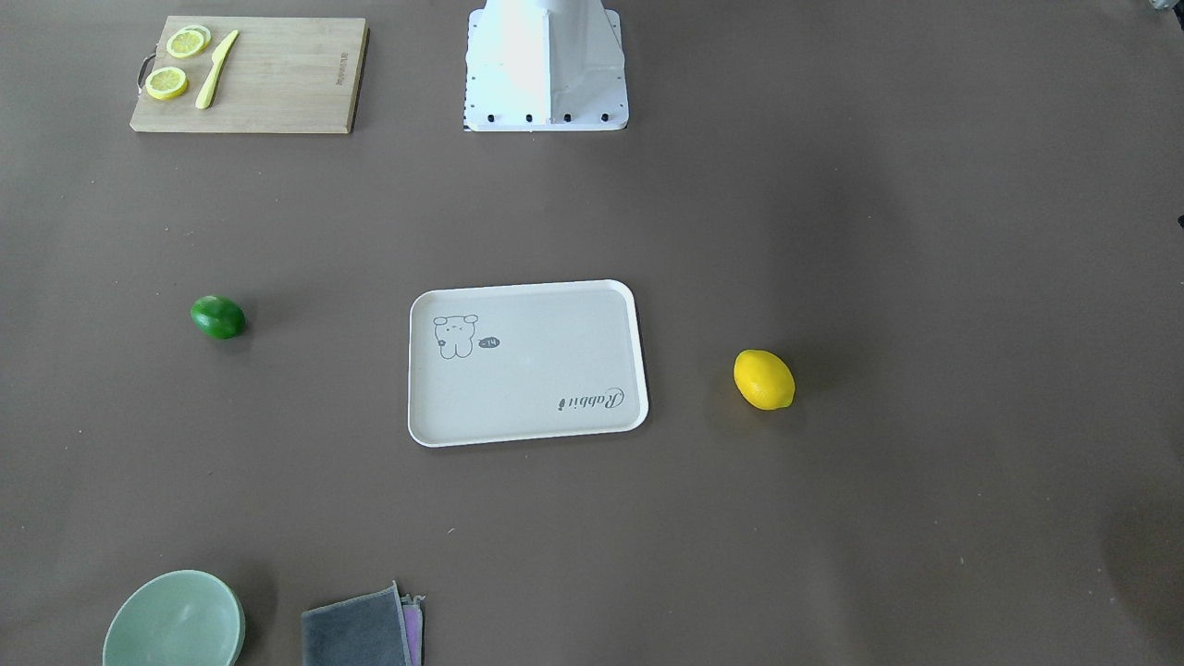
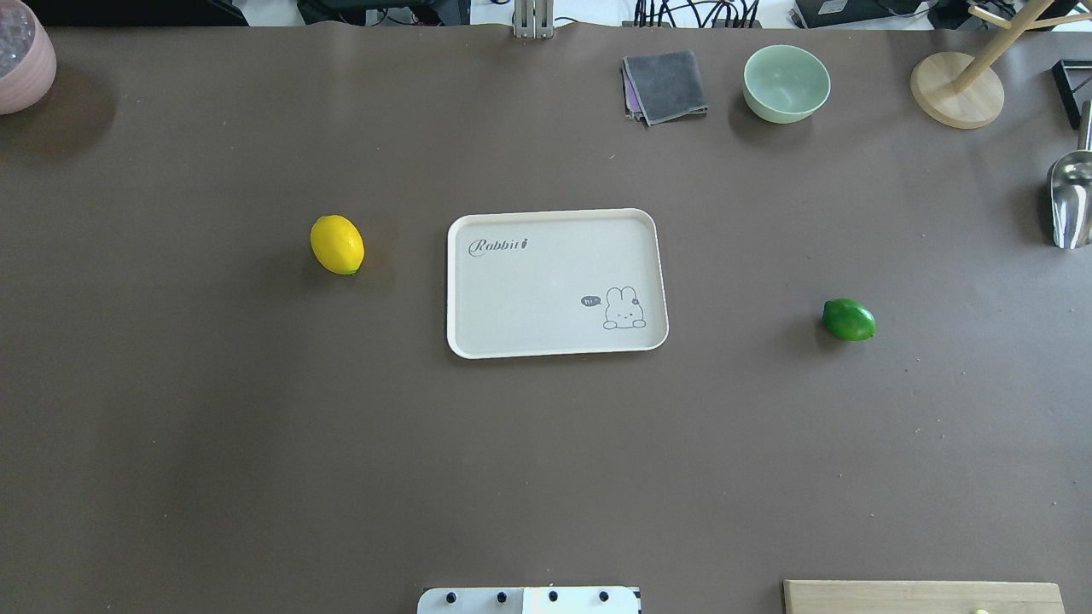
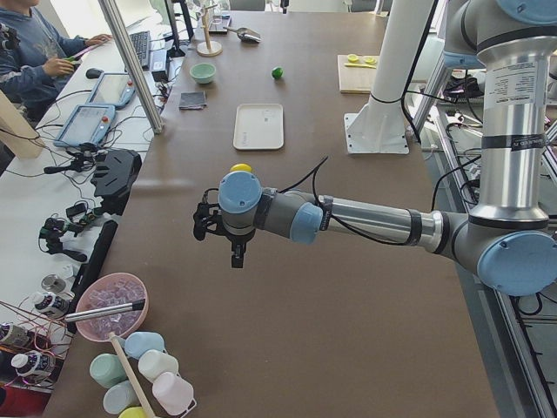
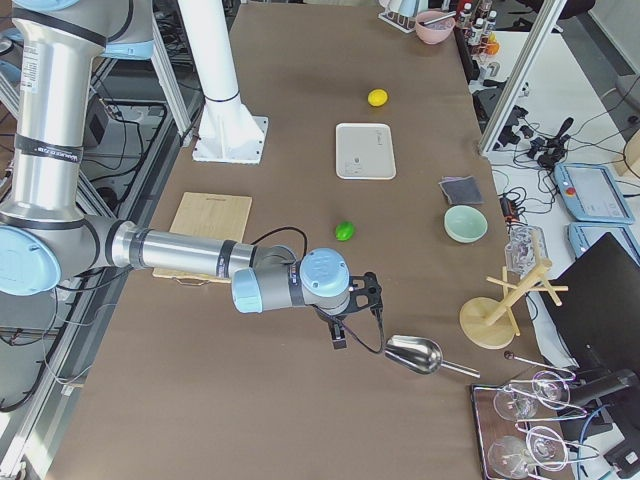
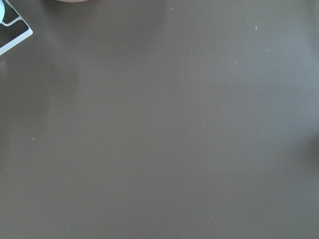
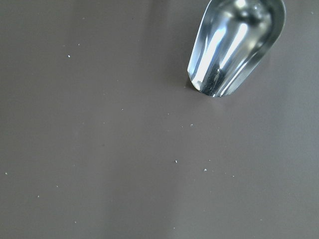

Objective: Place all lemons on tray

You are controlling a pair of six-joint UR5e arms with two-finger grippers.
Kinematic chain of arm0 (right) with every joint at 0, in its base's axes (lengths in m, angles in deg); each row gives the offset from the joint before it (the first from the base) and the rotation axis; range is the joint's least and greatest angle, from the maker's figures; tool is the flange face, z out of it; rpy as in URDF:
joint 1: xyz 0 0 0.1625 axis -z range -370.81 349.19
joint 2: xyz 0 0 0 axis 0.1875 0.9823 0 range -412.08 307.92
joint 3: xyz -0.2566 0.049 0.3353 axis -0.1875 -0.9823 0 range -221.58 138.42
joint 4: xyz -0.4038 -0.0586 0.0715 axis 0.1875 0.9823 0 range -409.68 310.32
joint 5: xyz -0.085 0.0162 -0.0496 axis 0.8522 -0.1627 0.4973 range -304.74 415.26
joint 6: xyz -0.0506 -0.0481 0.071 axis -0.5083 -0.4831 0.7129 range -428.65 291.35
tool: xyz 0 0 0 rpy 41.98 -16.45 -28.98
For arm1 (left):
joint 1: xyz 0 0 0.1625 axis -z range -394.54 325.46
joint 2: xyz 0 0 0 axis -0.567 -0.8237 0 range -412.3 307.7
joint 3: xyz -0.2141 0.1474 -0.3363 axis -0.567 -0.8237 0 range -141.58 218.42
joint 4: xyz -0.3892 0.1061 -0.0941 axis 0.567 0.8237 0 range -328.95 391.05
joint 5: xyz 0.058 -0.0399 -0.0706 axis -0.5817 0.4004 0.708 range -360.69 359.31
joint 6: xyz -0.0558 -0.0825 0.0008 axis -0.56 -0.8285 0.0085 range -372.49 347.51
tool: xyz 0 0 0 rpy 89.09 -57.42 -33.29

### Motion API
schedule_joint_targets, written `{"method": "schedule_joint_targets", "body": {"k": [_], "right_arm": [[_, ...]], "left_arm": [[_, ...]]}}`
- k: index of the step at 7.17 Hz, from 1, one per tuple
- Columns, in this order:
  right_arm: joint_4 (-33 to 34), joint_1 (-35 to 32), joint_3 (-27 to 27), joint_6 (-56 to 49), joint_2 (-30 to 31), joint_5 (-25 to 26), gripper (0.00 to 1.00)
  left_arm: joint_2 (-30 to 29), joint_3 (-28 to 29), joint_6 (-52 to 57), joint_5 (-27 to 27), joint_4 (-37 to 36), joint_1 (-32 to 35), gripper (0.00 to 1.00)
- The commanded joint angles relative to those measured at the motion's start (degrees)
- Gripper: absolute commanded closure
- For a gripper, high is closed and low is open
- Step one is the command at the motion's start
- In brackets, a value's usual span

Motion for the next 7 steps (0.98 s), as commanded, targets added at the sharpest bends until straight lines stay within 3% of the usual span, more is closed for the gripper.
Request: {"method": "schedule_joint_targets", "body": {"k": [1,7], "right_arm": [[-0.1,0.0,0.41,-0.46,-0.01,0.57,0.0],[-0.01,-0.26,-0.46,0.32,-0.45,0.31,0.0]], "left_arm": [[0.34,0.29,0.26,-0.45,0.81,0.0,0.02],[0.52,-0.16,0.09,0.08,5.63,0.0,0.02]]}}
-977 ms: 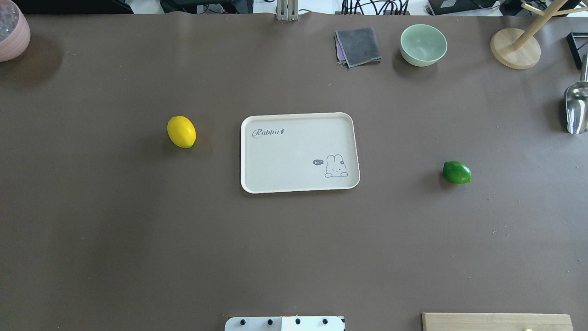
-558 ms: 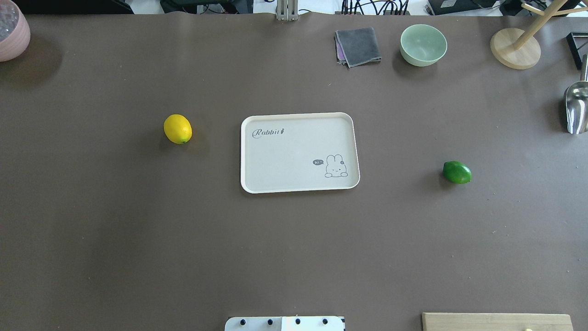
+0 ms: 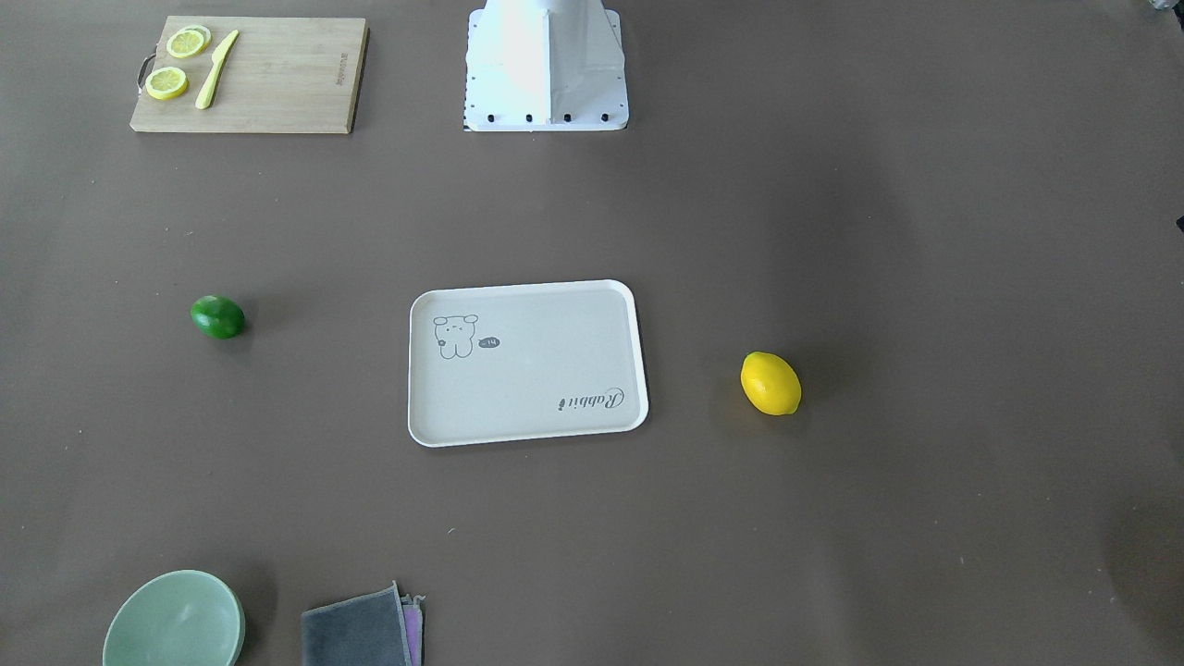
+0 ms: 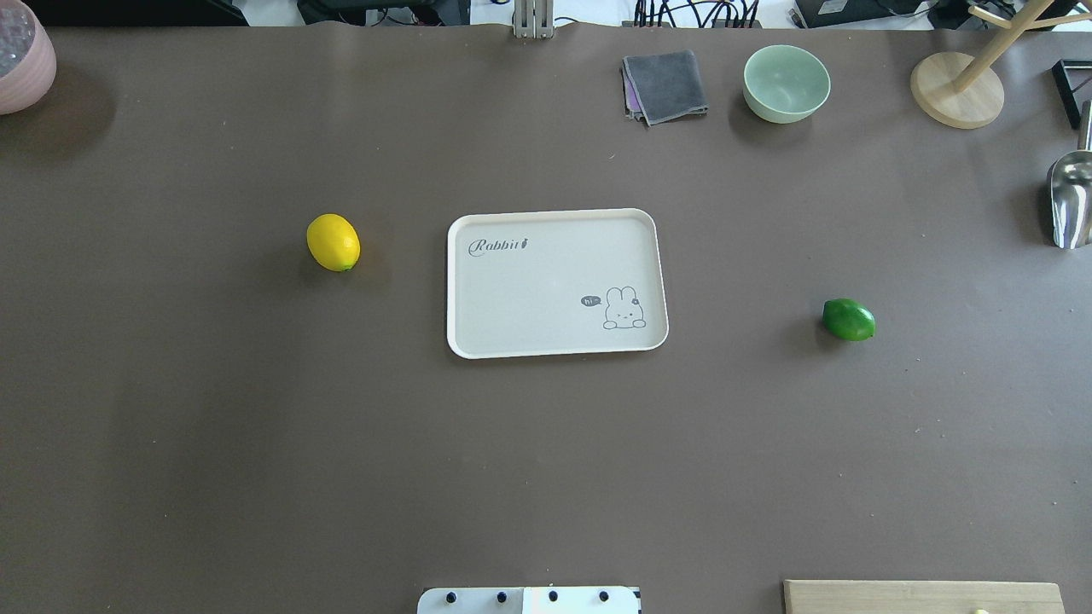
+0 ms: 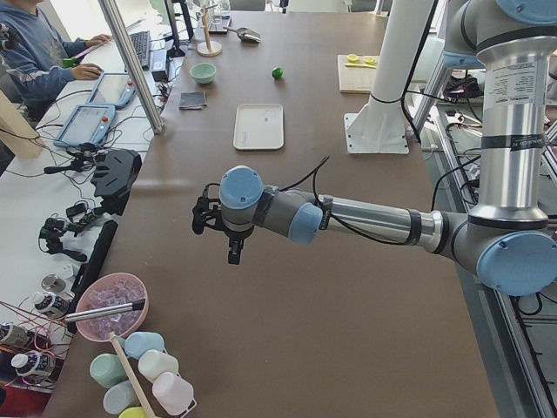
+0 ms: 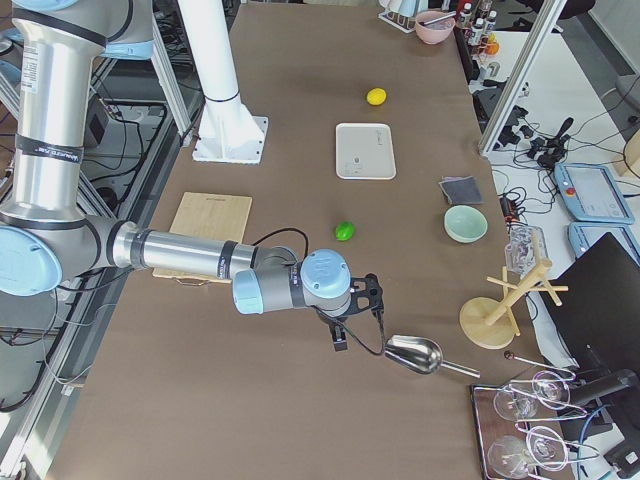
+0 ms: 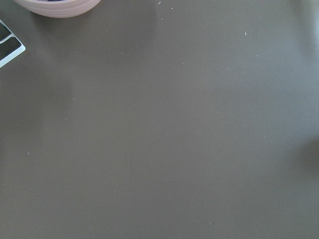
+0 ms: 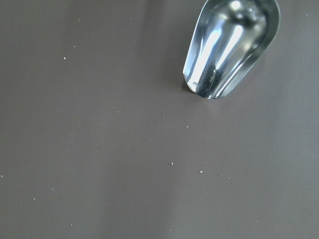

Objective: Place all lemons on tray

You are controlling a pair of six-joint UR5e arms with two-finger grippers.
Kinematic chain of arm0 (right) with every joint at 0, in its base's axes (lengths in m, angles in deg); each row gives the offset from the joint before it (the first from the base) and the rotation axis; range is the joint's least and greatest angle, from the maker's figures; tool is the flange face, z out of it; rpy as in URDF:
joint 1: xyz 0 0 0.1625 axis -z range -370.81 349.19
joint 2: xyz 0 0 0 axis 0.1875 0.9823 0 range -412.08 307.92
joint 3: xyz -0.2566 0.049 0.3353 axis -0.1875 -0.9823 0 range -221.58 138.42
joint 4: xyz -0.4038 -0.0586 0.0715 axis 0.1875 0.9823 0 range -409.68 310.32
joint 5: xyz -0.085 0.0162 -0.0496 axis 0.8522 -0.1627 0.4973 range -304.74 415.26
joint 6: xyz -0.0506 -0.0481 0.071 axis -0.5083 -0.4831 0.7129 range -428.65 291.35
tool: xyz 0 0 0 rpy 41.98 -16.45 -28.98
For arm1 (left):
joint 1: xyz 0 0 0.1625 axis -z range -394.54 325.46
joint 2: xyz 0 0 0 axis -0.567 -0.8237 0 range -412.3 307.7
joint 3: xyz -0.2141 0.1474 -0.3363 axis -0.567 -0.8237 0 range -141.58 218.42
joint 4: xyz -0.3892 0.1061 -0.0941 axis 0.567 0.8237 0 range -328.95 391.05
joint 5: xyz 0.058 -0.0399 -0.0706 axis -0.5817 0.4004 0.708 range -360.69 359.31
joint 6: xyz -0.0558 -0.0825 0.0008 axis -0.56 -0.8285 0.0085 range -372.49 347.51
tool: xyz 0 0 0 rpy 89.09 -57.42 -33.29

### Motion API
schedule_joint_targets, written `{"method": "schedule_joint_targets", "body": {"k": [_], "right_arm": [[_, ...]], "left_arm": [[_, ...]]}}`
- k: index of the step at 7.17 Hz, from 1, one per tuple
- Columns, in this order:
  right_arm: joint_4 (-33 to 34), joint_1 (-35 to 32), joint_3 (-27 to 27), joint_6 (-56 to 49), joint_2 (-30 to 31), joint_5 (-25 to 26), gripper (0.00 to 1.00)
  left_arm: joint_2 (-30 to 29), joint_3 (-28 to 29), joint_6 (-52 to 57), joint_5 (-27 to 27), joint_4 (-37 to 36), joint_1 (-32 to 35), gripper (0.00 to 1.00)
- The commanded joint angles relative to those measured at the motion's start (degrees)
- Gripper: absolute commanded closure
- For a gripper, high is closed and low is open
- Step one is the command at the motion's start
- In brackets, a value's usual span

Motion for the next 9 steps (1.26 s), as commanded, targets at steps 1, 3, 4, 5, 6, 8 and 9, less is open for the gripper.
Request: {"method": "schedule_joint_targets", "body": {"k": [1,3,4,5,6,8,9], "right_arm": [[0.0,-0.05,-0.08,0.17,-0.15,-0.17,0.0],[0.0,-0.05,0.35,0.08,-0.16,-0.26,0.0],[0.0,-0.05,0.44,0.08,-0.07,-0.95,0.0],[-0.09,-0.05,0.7,-0.1,0.02,-2.09,0.0],[-0.09,-0.05,1.49,0.08,0.02,-2.1,0.0],[-2.35,-0.05,1.59,0.07,0.46,-1.49,0.0],[-4.64,-0.05,1.32,0.08,0.98,-0.09,0.0]], "left_arm": [[0.37,0.67,0.11,0.22,3.31,-0.16,0.02],[0.63,0.41,-0.41,0.22,6.9,-0.25,0.02],[1.07,0.67,-0.51,-0.13,7.71,-0.25,0.02],[1.07,0.59,-0.51,-0.66,7.81,-0.25,0.02],[1.16,0.59,-0.51,-1.62,7.81,-0.25,0.02],[1.86,0.5,-0.25,-6.0,7.81,-0.34,0.02],[1.86,0.58,0.28,-8.46,7.81,-0.43,0.02]]}}
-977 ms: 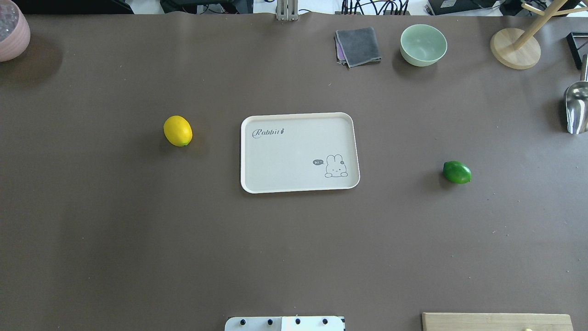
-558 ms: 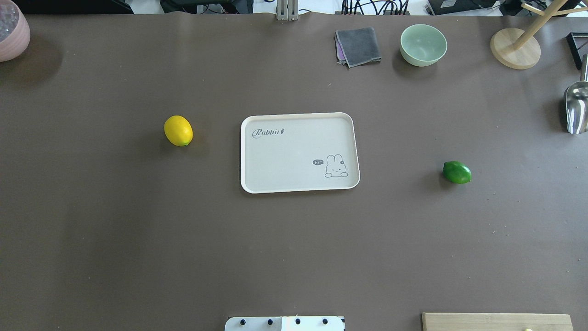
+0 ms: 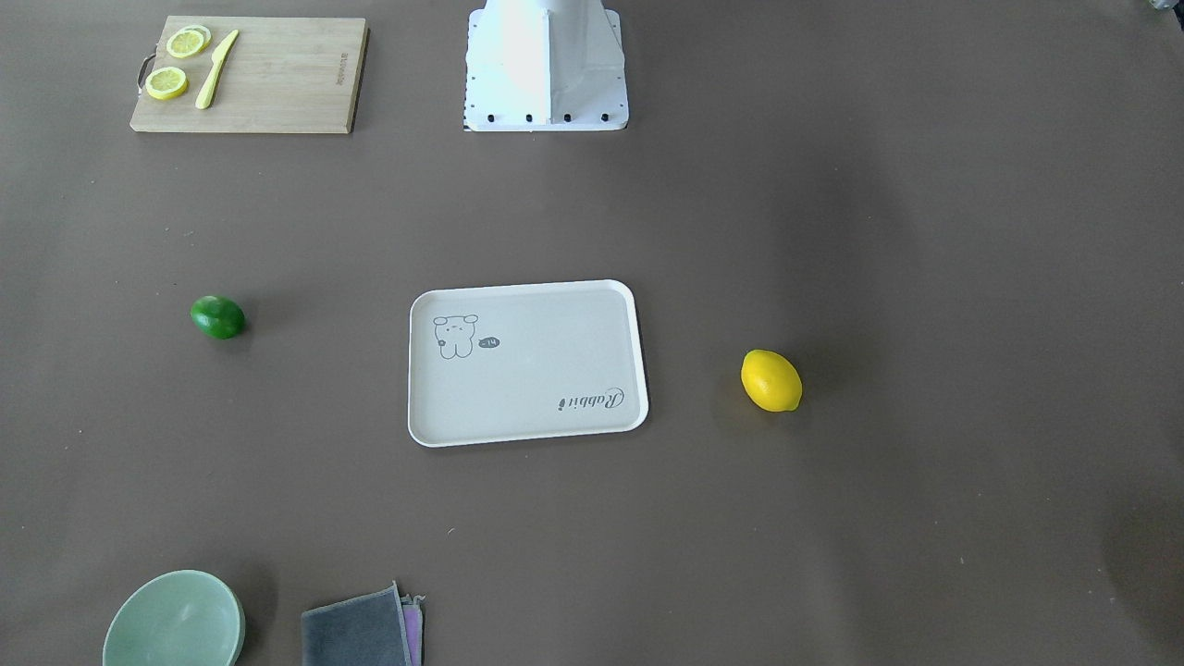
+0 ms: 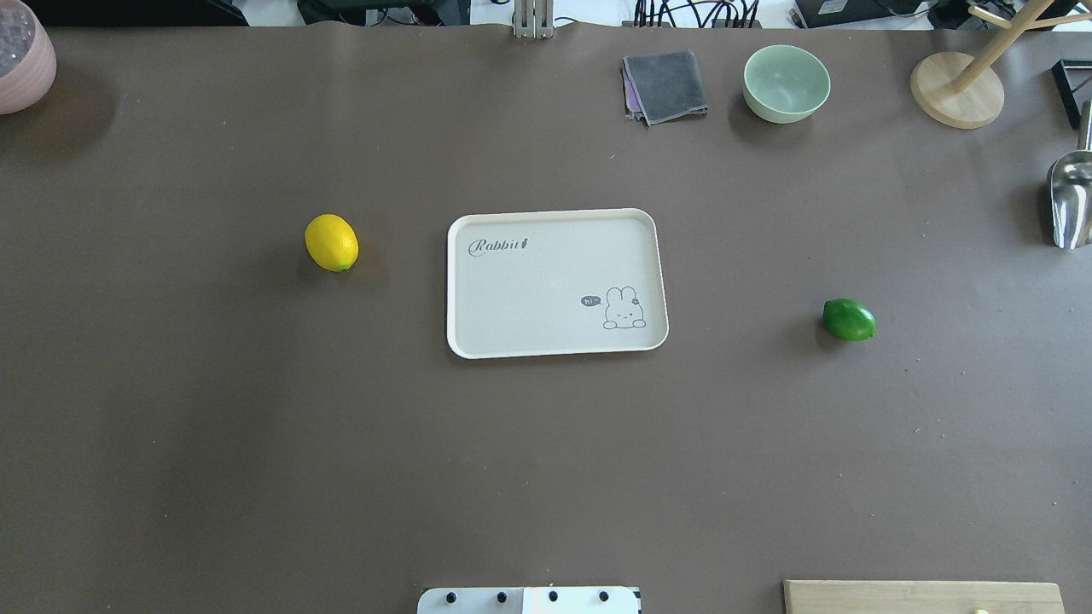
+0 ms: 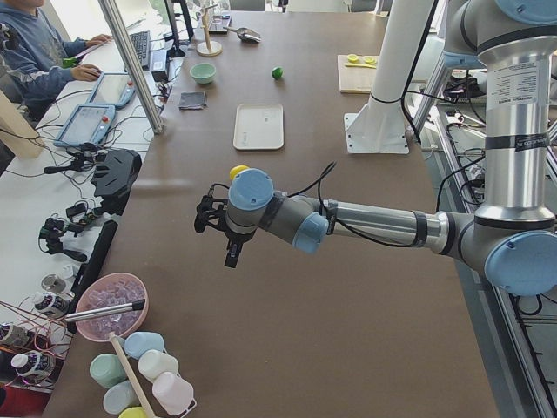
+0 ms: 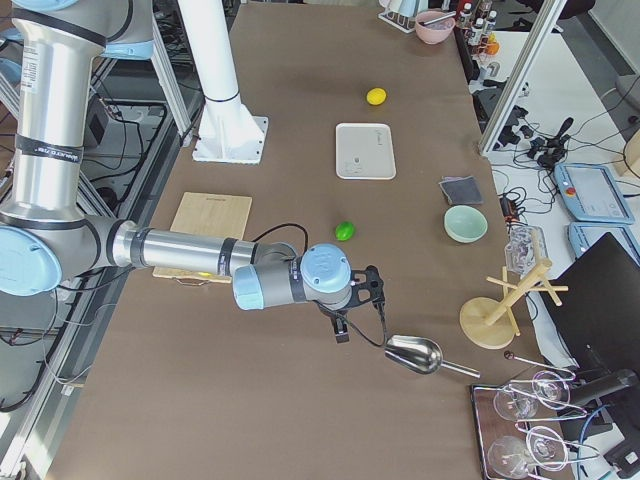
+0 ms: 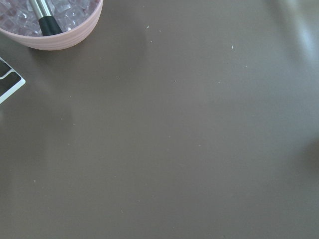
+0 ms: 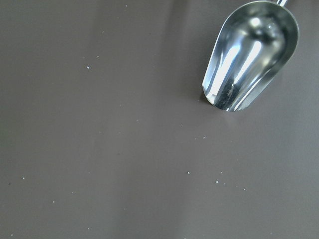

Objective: Place all lemons on tray

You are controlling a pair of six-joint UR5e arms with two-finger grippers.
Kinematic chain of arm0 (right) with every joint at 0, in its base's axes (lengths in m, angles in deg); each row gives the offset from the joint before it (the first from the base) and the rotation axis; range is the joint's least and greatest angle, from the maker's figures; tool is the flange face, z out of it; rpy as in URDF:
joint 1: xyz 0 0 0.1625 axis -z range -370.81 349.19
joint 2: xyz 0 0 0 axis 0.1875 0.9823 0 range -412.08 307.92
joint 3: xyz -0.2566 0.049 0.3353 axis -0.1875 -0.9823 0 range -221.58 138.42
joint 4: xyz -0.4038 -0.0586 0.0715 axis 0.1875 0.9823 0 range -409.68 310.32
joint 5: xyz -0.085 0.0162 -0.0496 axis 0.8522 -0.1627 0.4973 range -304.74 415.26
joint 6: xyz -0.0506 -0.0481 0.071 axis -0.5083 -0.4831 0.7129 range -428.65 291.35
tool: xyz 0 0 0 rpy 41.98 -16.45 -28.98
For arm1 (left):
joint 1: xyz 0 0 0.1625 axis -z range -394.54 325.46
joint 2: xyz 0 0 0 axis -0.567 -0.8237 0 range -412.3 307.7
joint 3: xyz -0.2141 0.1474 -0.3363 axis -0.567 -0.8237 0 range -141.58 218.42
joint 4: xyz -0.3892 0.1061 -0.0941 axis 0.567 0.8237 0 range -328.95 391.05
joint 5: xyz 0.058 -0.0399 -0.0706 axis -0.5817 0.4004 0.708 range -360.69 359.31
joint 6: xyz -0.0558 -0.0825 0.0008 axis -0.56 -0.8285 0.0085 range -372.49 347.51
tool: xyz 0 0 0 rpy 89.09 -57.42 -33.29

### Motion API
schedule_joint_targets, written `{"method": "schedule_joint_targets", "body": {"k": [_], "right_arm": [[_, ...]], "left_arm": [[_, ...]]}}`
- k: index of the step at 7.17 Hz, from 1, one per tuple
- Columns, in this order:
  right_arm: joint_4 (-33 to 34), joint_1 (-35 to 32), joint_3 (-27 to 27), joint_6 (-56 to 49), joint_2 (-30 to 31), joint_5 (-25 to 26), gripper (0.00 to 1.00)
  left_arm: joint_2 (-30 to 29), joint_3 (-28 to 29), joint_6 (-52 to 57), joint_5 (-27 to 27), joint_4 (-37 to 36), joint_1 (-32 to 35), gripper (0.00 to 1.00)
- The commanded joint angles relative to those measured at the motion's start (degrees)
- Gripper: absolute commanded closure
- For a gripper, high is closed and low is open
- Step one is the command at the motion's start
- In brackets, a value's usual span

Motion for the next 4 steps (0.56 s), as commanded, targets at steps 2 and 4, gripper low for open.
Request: {"method": "schedule_joint_targets", "body": {"k": [2,4], "right_arm": [[-2.83,0.0,-0.55,0.24,0.86,2.28,0.0],[-2.83,0.61,-0.11,2.33,-0.1,1.76,0.0]], "left_arm": [[0.39,-0.32,0.55,-5.48,0.1,-1.04,0.02],[-0.13,-0.5,-0.94,-2.86,0.19,-2.02,0.02]]}}
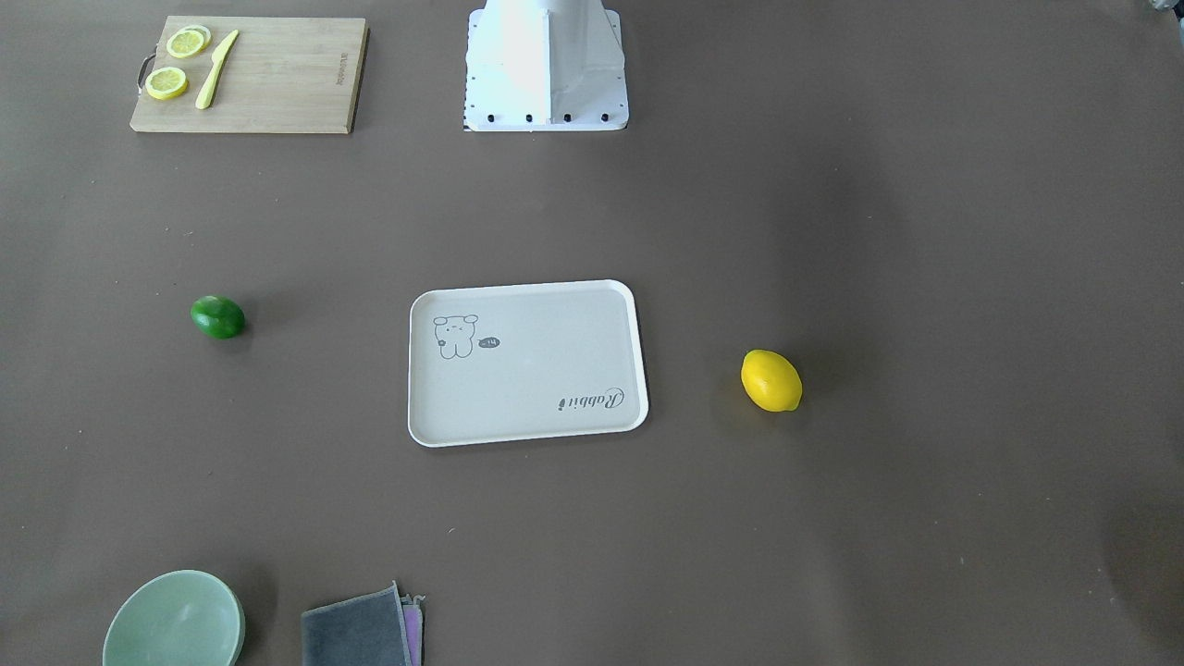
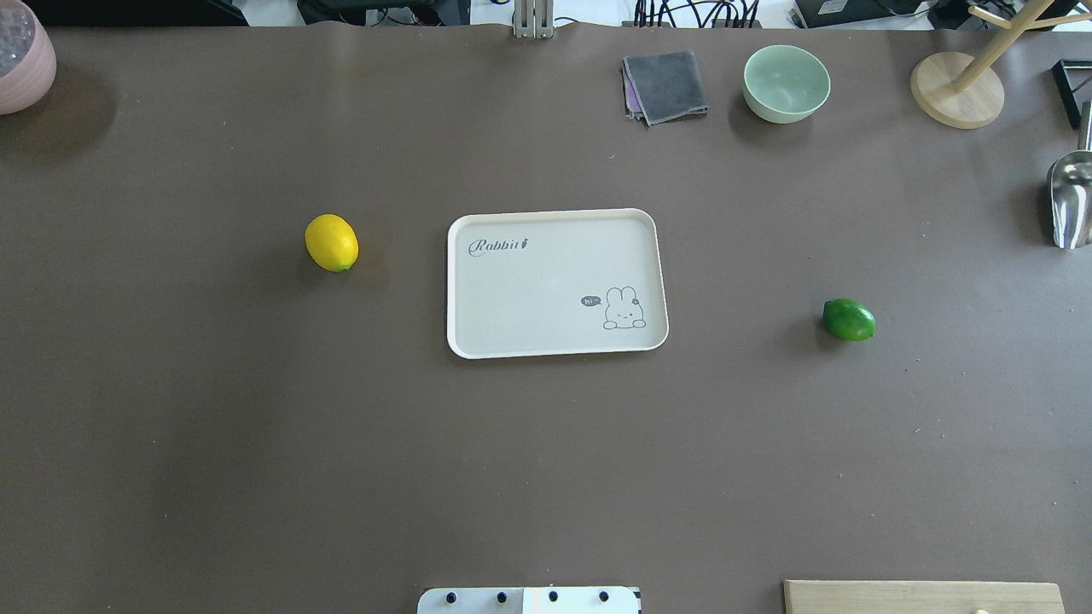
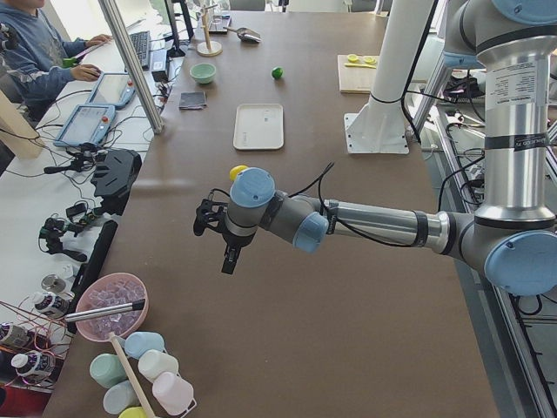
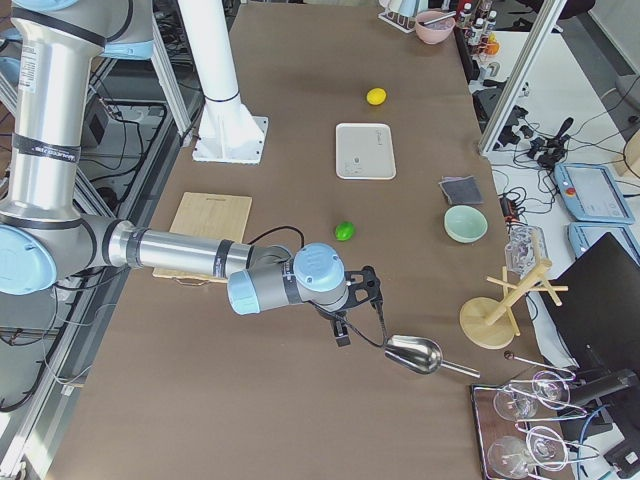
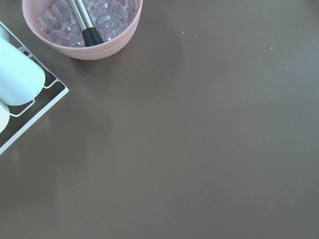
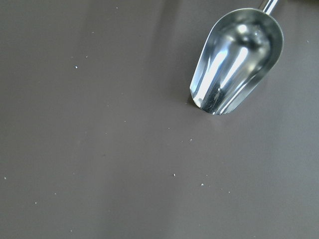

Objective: Place all lemons on tray

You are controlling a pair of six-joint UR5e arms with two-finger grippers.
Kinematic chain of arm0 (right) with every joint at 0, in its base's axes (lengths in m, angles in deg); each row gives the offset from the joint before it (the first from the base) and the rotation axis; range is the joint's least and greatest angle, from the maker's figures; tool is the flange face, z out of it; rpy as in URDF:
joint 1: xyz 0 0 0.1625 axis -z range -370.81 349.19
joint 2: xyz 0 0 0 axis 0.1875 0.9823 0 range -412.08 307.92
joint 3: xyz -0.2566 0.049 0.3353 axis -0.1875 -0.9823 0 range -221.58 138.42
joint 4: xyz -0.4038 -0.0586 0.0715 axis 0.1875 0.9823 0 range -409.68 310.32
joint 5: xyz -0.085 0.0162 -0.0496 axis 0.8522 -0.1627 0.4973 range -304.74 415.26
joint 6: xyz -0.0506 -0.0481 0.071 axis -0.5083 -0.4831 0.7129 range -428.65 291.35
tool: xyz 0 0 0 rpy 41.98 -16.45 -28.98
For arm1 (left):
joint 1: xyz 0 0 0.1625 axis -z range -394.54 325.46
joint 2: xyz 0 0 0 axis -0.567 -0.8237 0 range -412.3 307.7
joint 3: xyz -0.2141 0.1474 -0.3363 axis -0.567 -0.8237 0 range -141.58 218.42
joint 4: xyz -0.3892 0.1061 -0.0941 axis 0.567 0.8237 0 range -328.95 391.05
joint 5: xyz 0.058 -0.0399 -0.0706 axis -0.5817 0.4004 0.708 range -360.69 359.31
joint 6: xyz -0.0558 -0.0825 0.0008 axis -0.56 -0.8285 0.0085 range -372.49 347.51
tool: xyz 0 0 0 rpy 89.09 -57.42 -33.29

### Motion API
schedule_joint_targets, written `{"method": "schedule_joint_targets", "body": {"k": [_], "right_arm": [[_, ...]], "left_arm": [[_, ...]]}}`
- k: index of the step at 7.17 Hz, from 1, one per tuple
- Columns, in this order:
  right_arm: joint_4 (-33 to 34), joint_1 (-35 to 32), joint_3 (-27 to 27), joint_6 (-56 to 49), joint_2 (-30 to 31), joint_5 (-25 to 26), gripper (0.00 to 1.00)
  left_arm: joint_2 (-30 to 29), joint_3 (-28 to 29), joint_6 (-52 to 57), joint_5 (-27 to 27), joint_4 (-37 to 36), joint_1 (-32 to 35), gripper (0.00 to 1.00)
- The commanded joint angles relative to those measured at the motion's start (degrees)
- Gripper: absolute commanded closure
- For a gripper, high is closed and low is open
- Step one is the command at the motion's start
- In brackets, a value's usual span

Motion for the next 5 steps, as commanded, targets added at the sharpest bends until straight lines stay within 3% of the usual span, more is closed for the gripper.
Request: {"method": "schedule_joint_targets", "body": {"k": [1,3,5], "right_arm": [[-0.14,1.48,0.39,3.23,-1.17,-0.41,0.01],[-0.14,5.07,0.57,11.54,-5.9,-1.29,0.02],[-0.23,11.82,2.32,27.16,-11.96,-0.94,0.02]], "left_arm": [[-1.23,-0.71,-4.06,1.41,0.11,-1.93,0.03],[-7.97,-1.94,-17.56,0.71,0.11,-9.46,0.03],[-15.26,-1.95,-31.68,-2.26,-0.24,-18.06,0.03]]}}
